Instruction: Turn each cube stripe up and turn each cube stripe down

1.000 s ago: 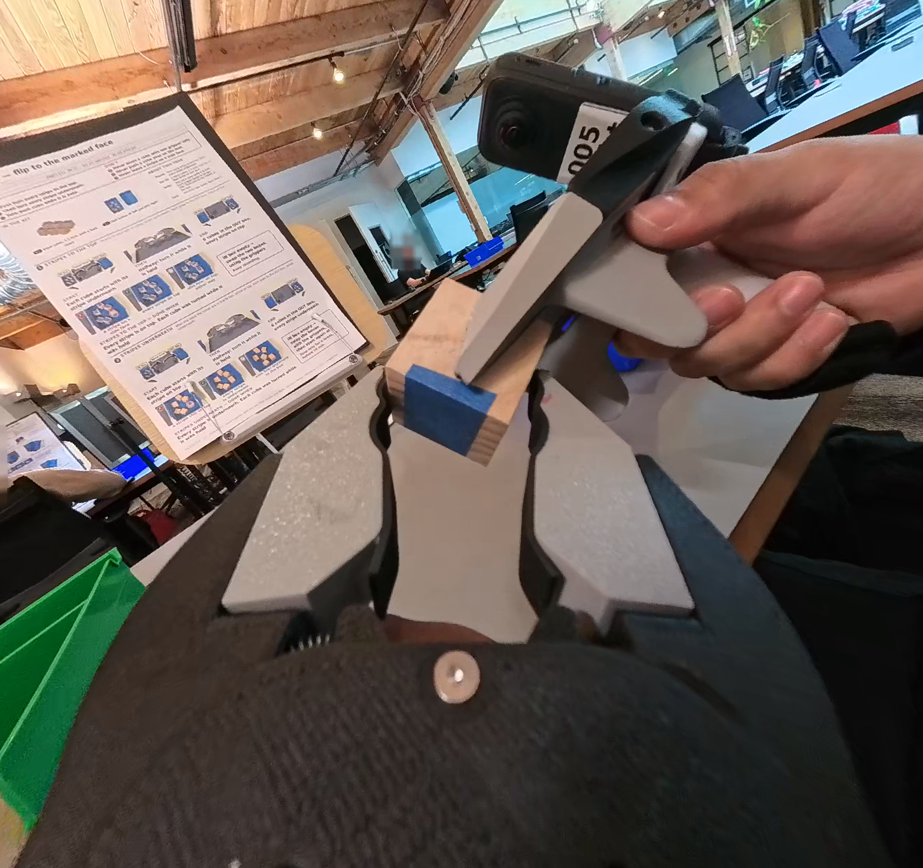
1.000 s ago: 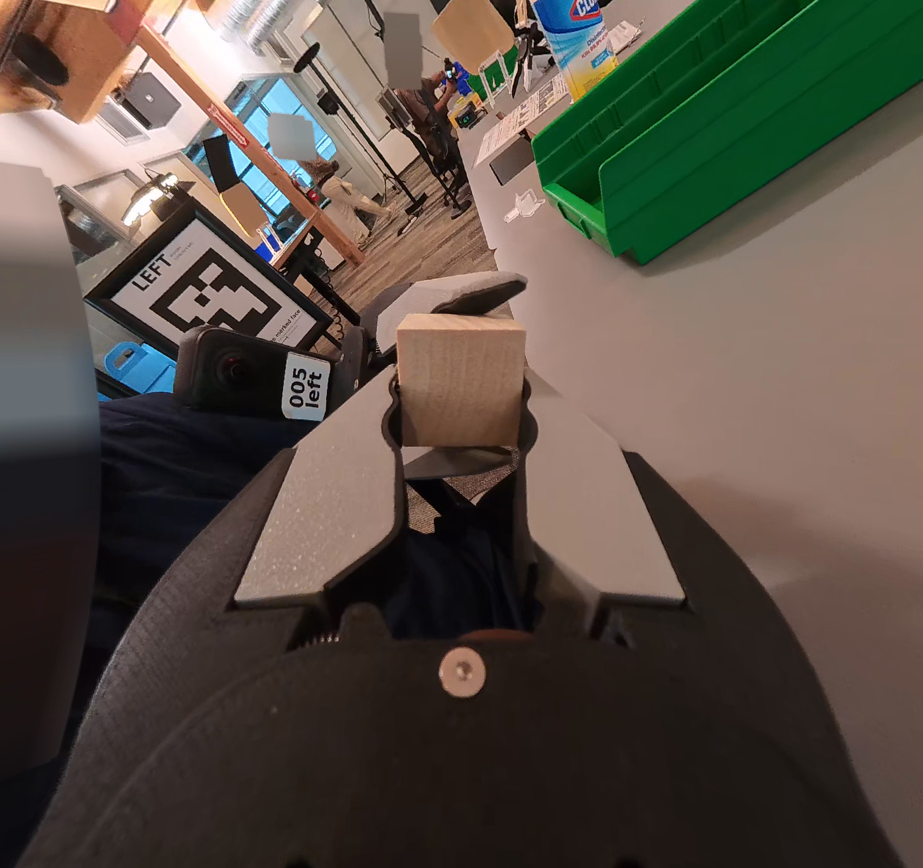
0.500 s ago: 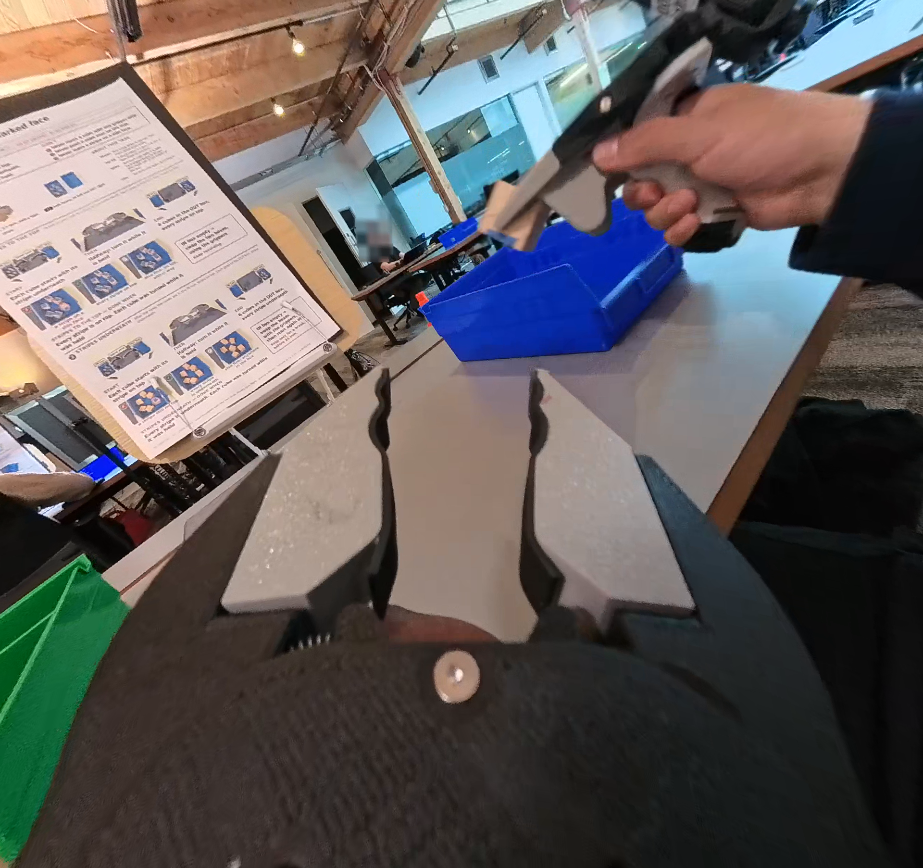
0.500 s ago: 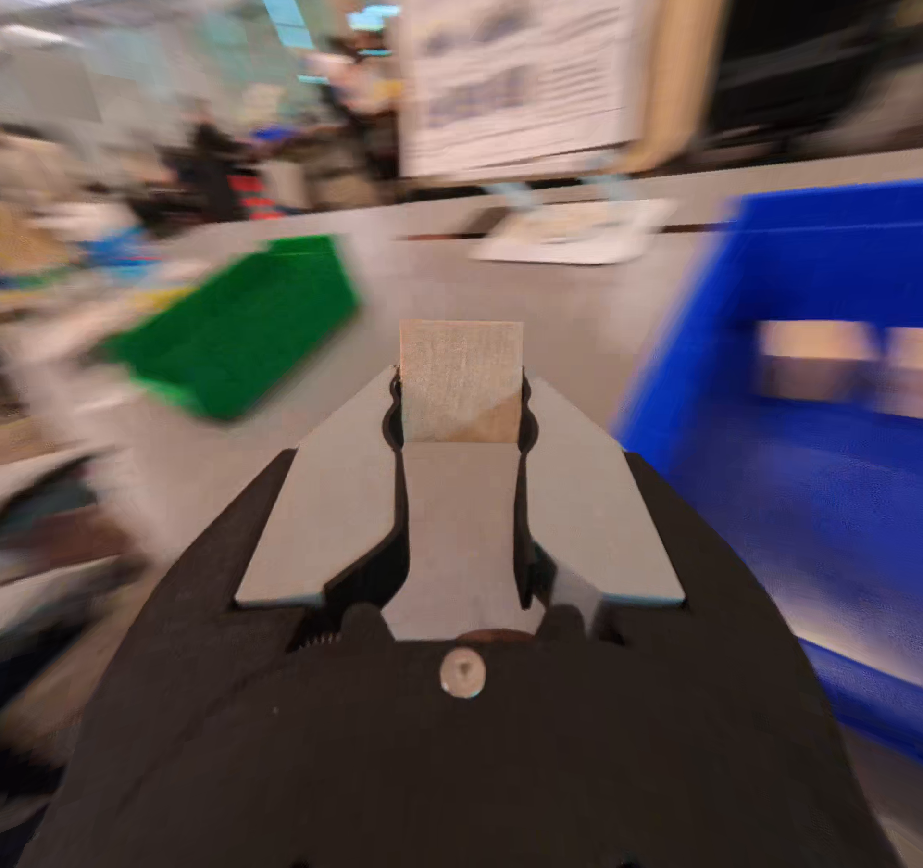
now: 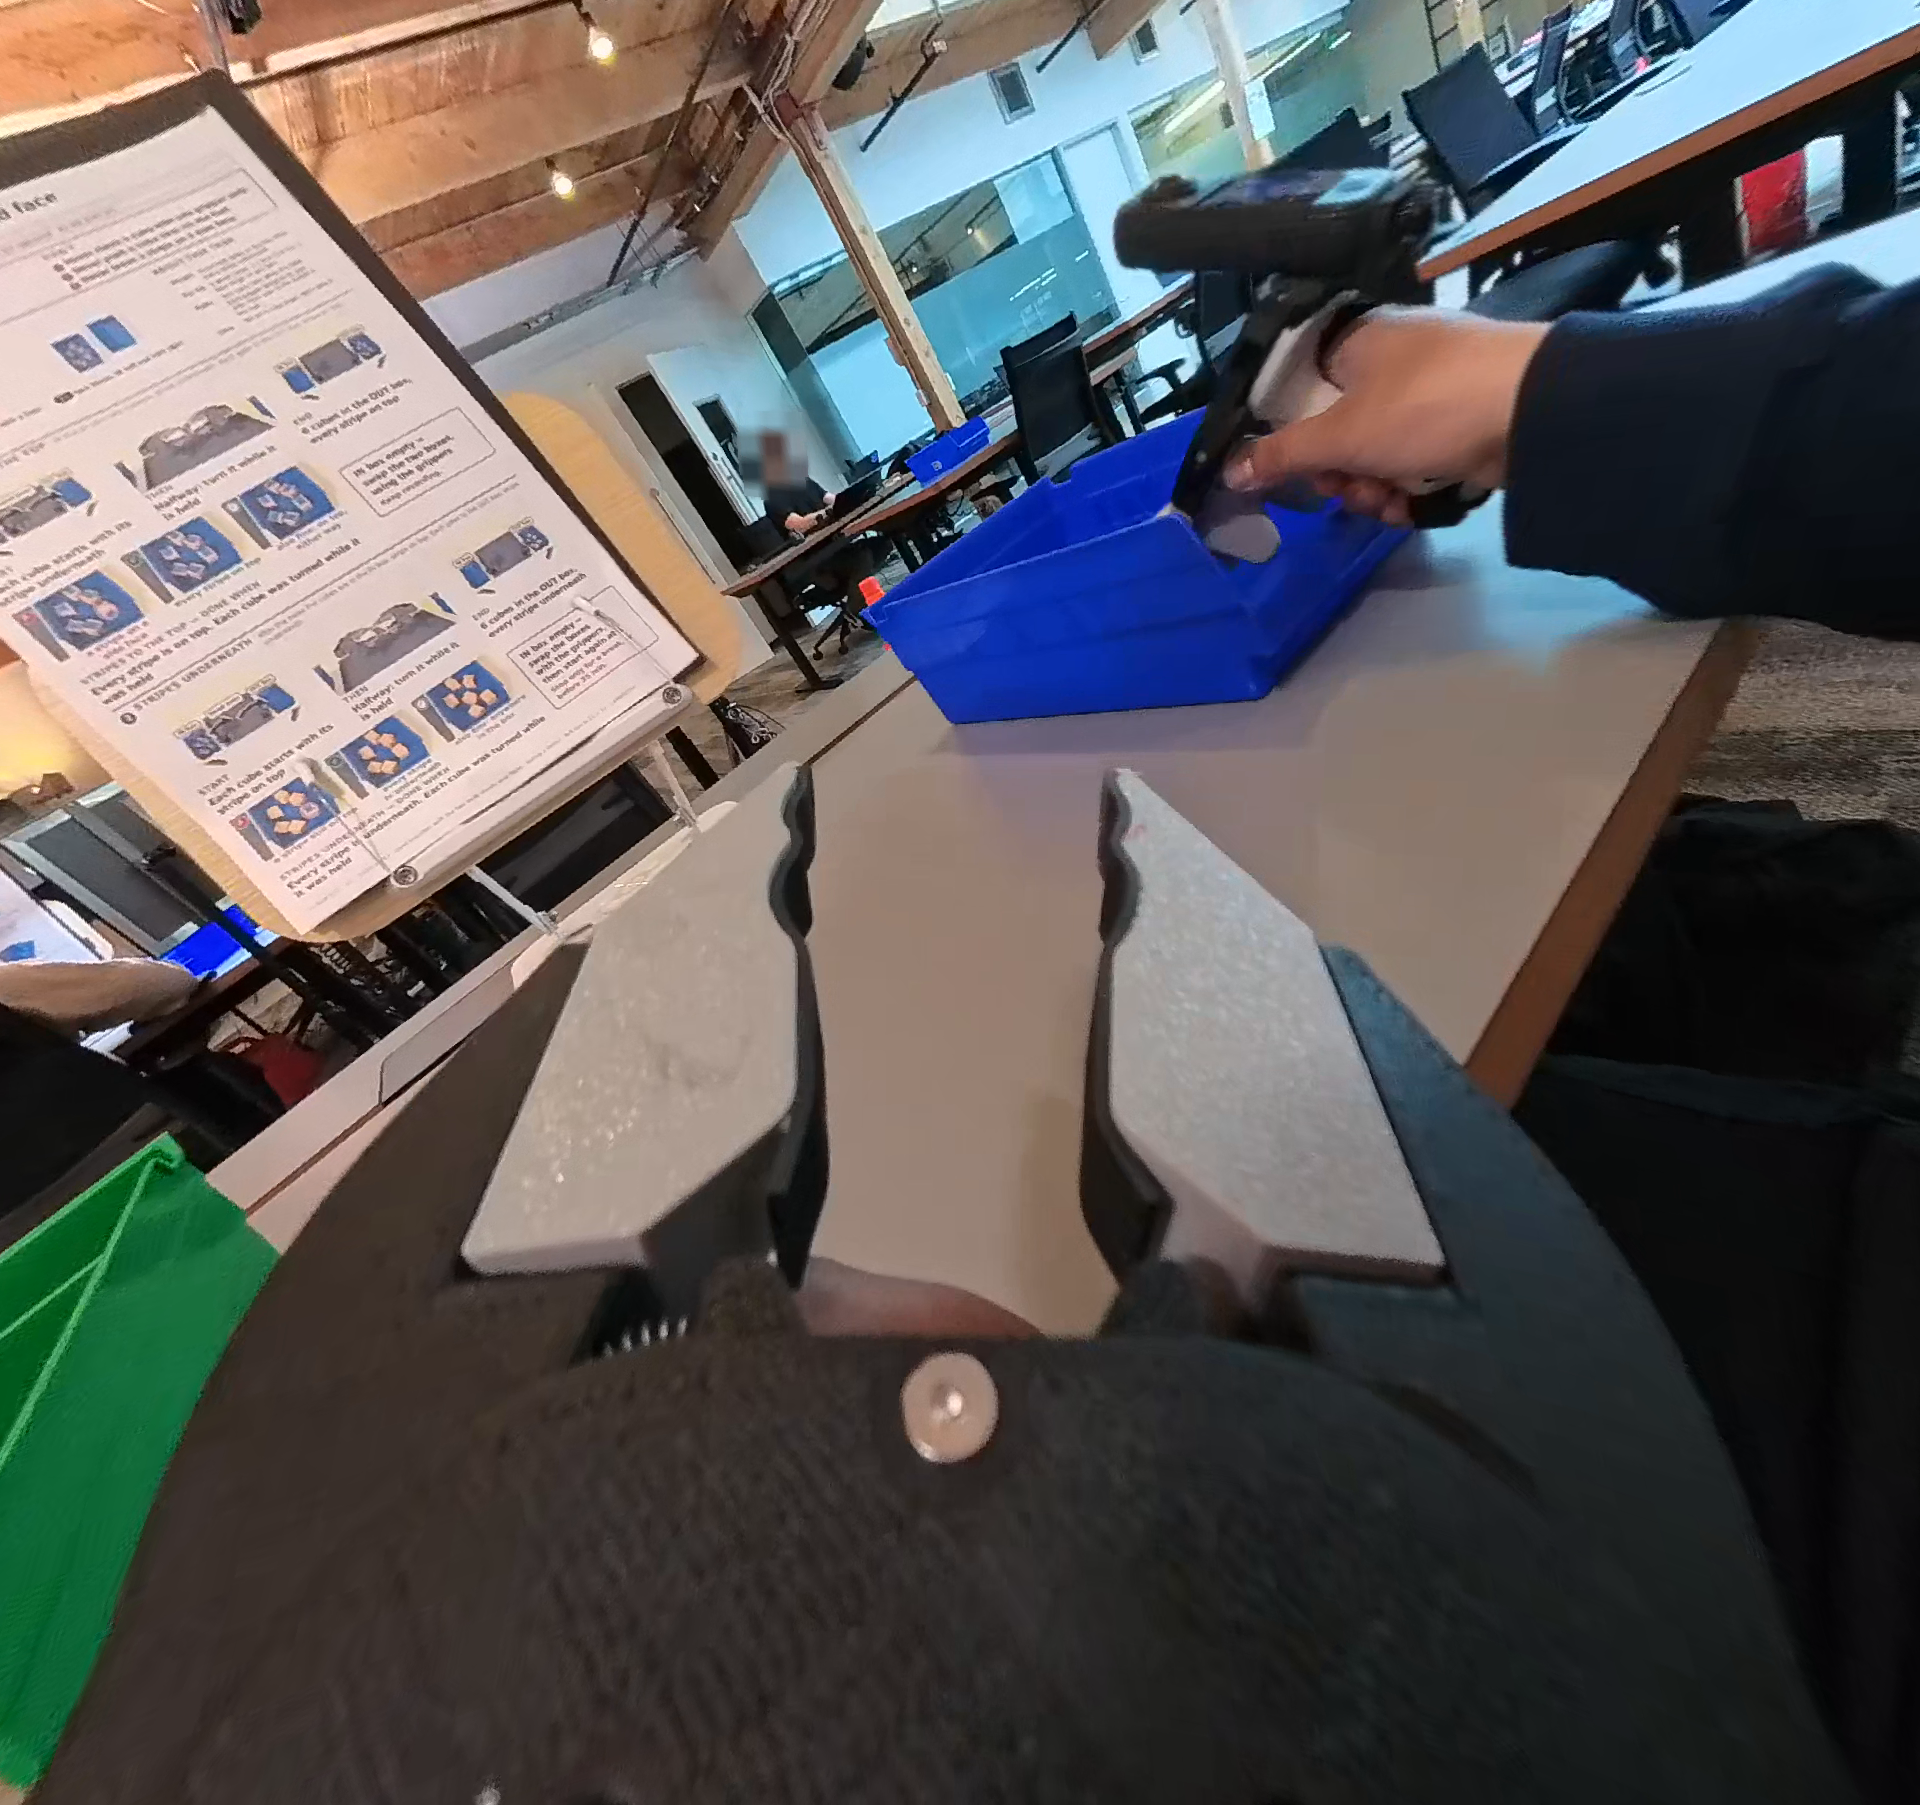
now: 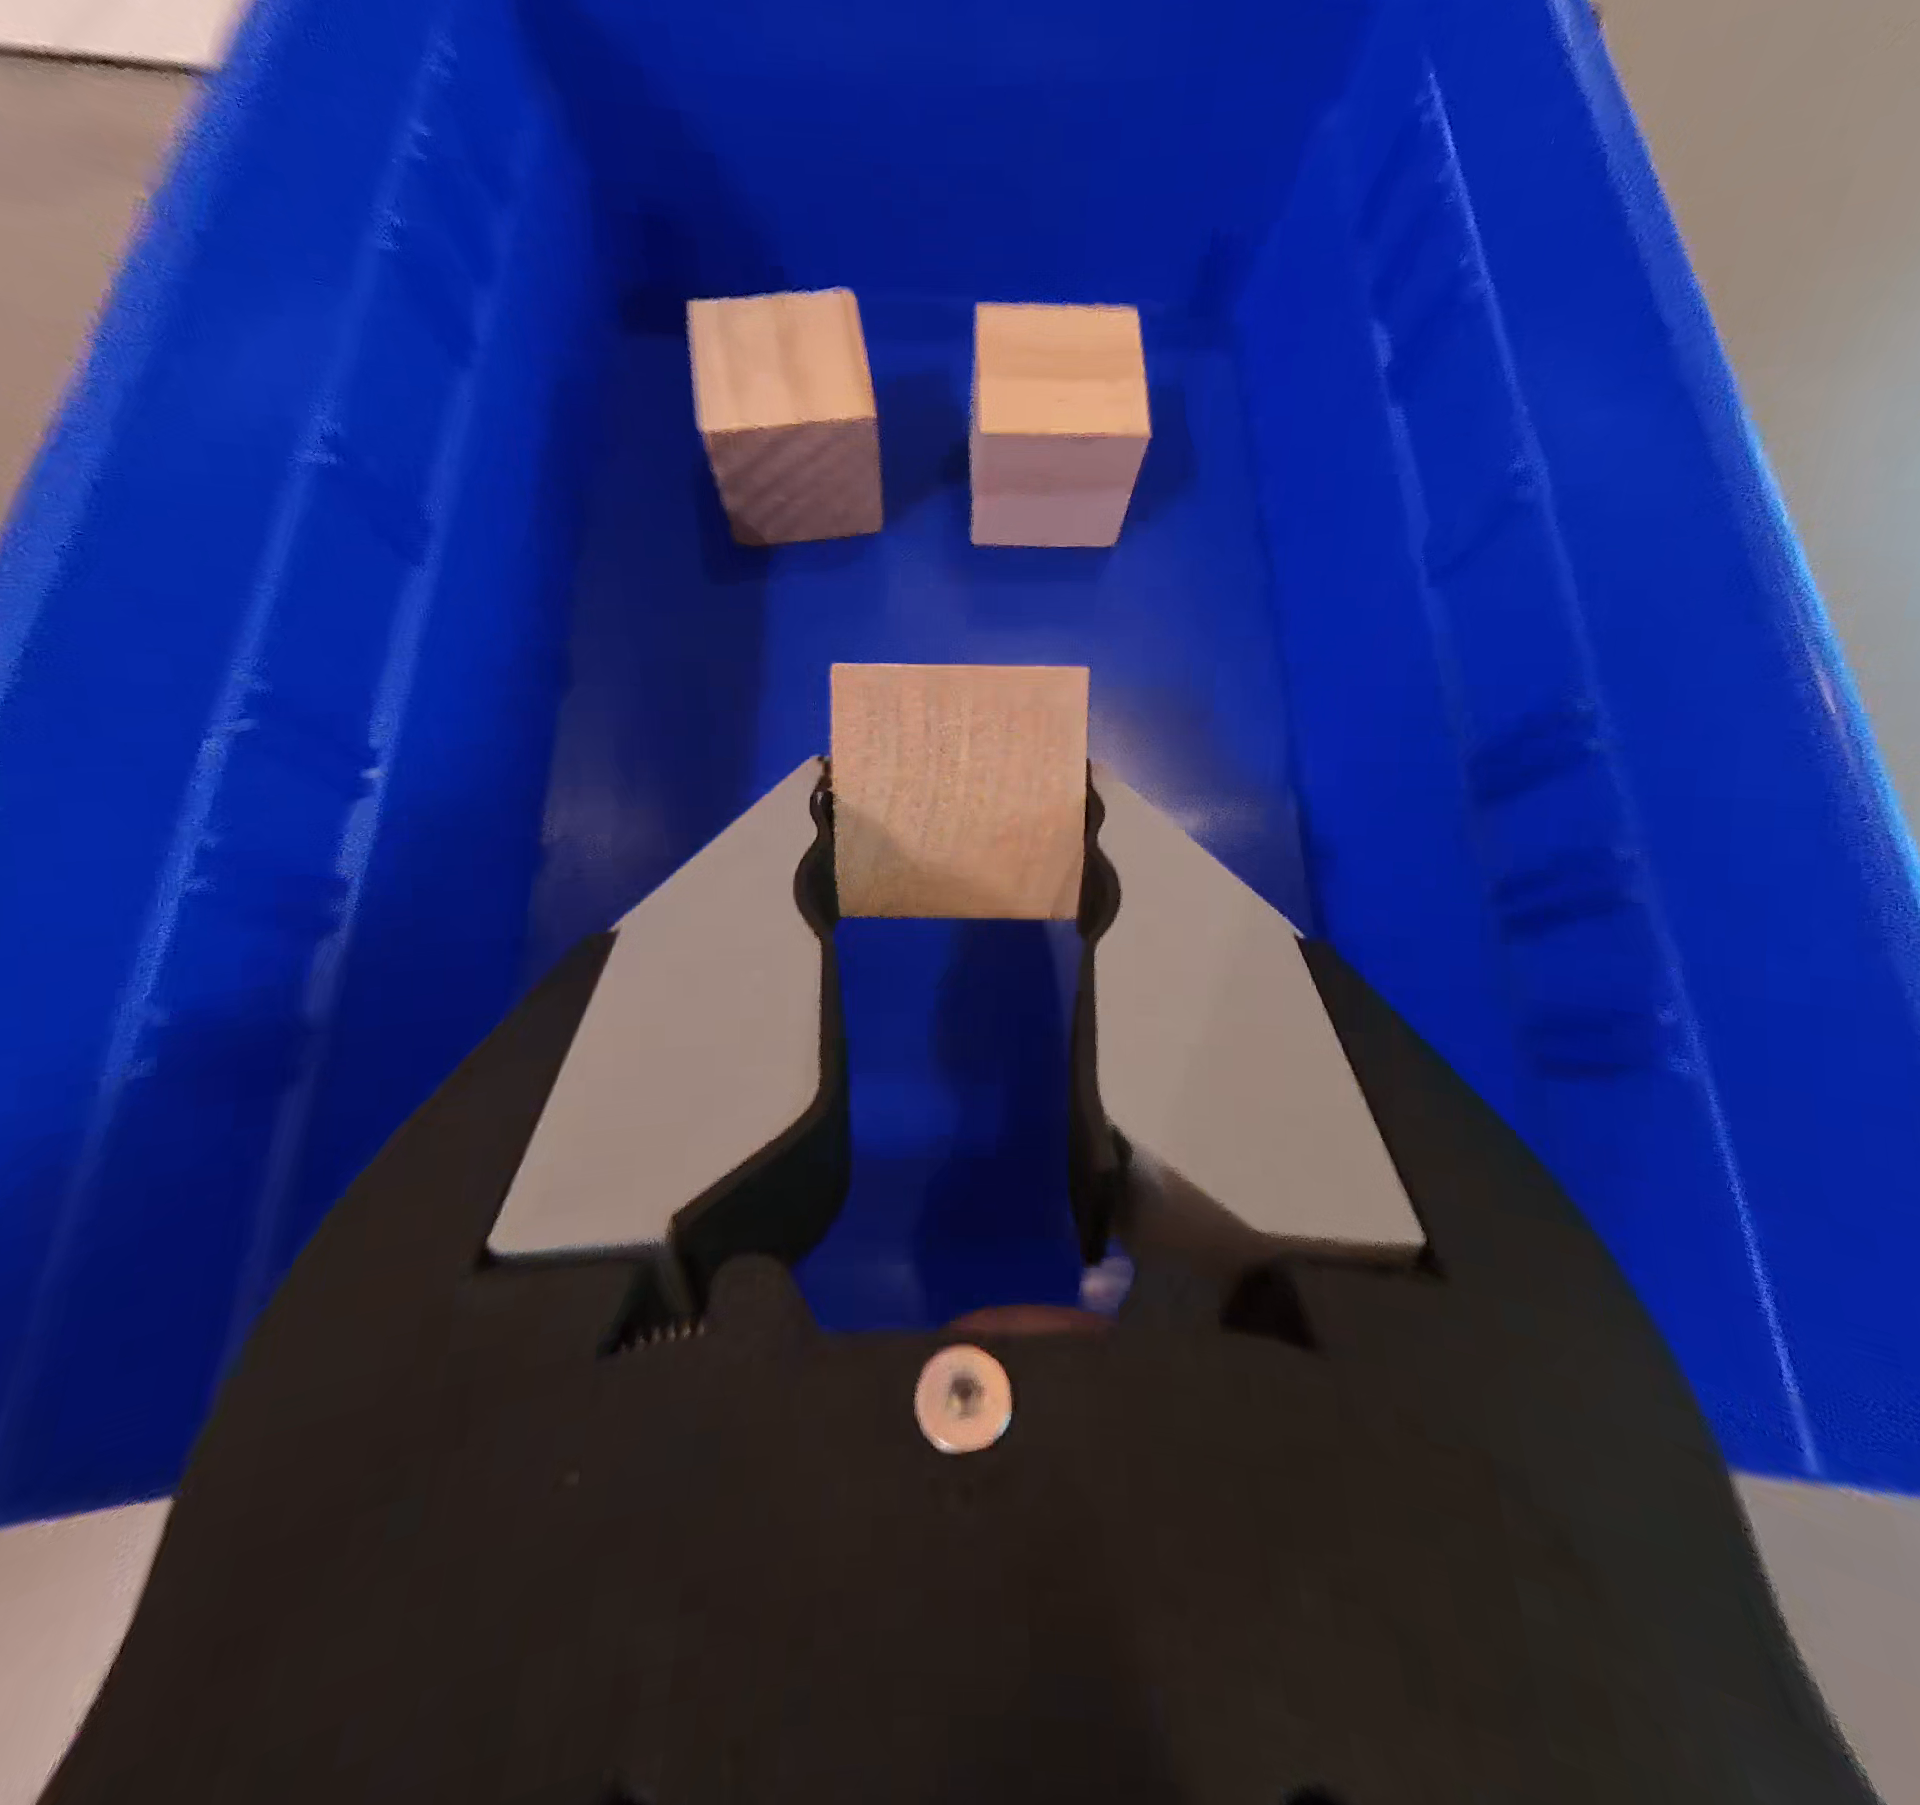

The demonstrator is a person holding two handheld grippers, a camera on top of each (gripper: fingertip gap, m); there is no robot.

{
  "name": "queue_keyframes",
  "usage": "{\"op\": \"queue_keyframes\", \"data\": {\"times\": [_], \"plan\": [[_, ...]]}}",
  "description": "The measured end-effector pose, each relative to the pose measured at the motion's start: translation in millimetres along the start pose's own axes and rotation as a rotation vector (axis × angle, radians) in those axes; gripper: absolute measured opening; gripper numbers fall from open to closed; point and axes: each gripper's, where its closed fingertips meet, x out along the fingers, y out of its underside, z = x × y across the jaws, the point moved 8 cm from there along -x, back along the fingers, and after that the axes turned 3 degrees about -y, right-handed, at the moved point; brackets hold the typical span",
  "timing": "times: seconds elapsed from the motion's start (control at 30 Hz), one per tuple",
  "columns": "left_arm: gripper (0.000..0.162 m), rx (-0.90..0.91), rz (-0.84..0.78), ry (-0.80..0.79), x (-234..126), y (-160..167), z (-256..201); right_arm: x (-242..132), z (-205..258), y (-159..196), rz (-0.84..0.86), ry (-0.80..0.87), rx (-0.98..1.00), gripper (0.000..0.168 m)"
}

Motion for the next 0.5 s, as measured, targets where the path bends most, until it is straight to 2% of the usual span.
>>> {"op": "queue_keyframes", "data": {"times": [0.13,0.33,0.5], "plan": [[0.053,-0.009,-0.002,-0.007,0.4,0.4,4.5,13.9,-8.0,-17.2,0.138,-0.002,-0.02,0.043],[0.052,-0.022,0.008,-0.002,2.1,3.2,5.4,32.4,-13.6,-44.6,0.172,0.016,-0.053,0.043],[0.053,0.012,-0.012,-0.019,-2.6,-4.0,7.3,65.3,-27.6,-39.5,0.339,0.038,-0.035,0.043]]}}
